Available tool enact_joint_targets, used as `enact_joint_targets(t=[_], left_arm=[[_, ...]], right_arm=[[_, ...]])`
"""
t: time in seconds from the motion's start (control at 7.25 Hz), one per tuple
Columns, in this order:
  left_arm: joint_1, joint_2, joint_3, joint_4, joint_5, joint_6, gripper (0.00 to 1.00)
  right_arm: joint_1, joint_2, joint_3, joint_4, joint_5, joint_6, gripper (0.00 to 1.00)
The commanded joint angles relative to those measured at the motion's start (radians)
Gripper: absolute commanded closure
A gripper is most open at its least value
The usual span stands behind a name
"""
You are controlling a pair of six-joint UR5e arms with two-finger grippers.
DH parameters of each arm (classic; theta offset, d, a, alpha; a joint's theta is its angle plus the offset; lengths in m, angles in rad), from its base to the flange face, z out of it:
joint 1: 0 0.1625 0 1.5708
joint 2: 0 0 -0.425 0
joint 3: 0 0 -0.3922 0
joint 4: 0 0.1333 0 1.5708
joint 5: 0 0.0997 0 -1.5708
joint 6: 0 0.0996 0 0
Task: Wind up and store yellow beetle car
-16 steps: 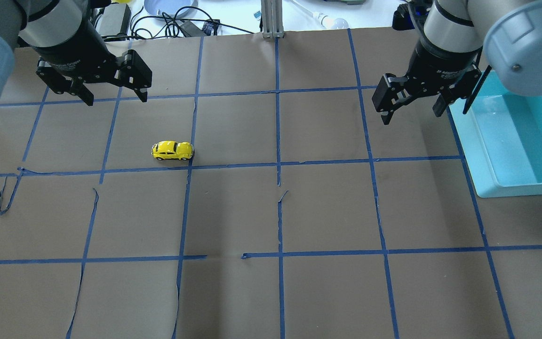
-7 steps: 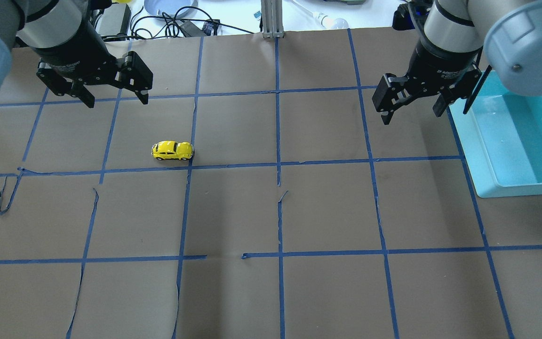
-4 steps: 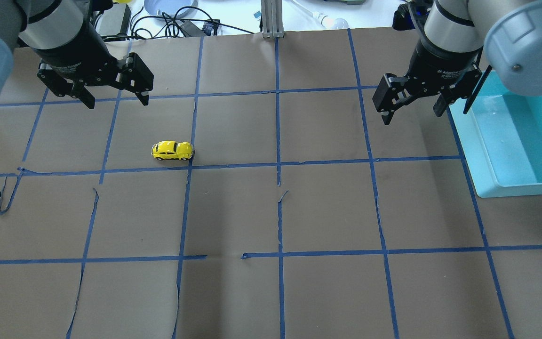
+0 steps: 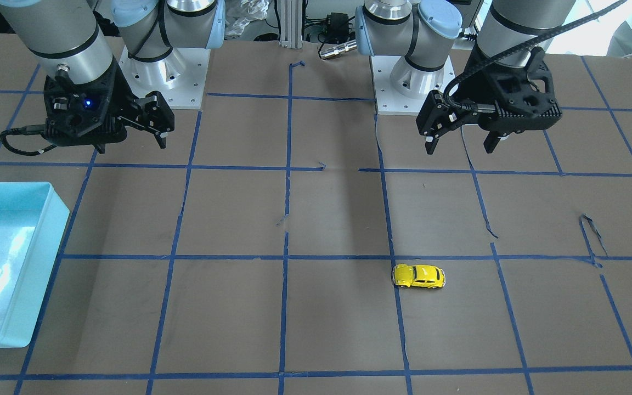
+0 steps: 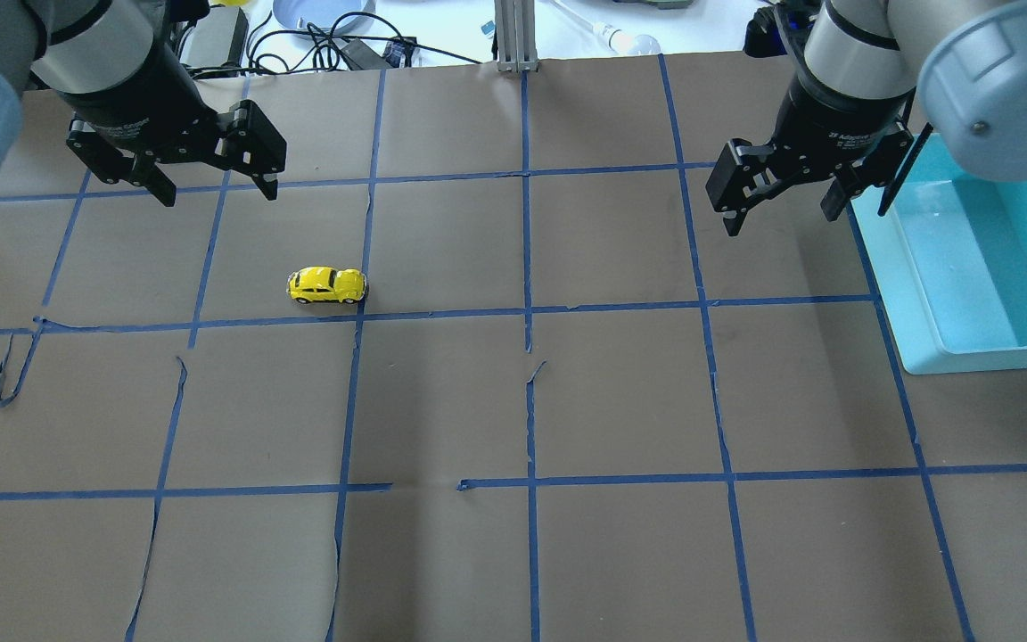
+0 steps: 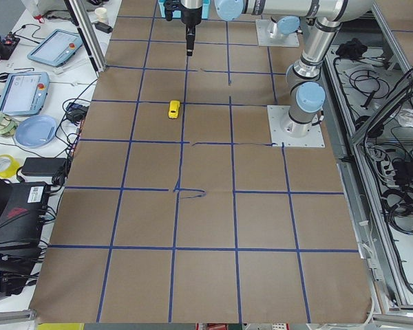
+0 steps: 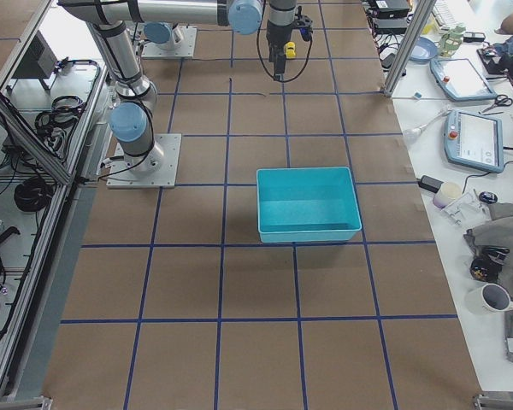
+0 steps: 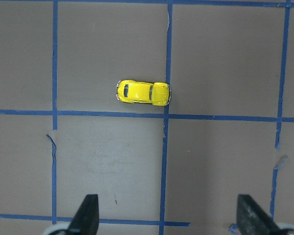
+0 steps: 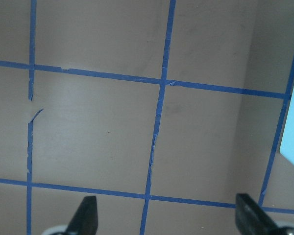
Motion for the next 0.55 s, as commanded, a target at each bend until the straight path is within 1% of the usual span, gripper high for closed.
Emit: enact_joint_targets(t=[0.0,0.28,0.41], left_arm=[[-0.001,0.000,0.000,0.000,-0.002,0.001,0.00],[0.001,-0.003,0.000,0.000,-0.007,0.019,0.00],[0.002,-0.005,0.001,0.000,-0.008,0.104,0.00]], right_arm=[[0.001,0.000,0.000,0.000,0.000,0.000,0.00],[-0.001,0.001,0.000,0.000,0.000,0.002,0.00],[0.001,0.000,0.000,0.000,0.000,0.002,0.00]])
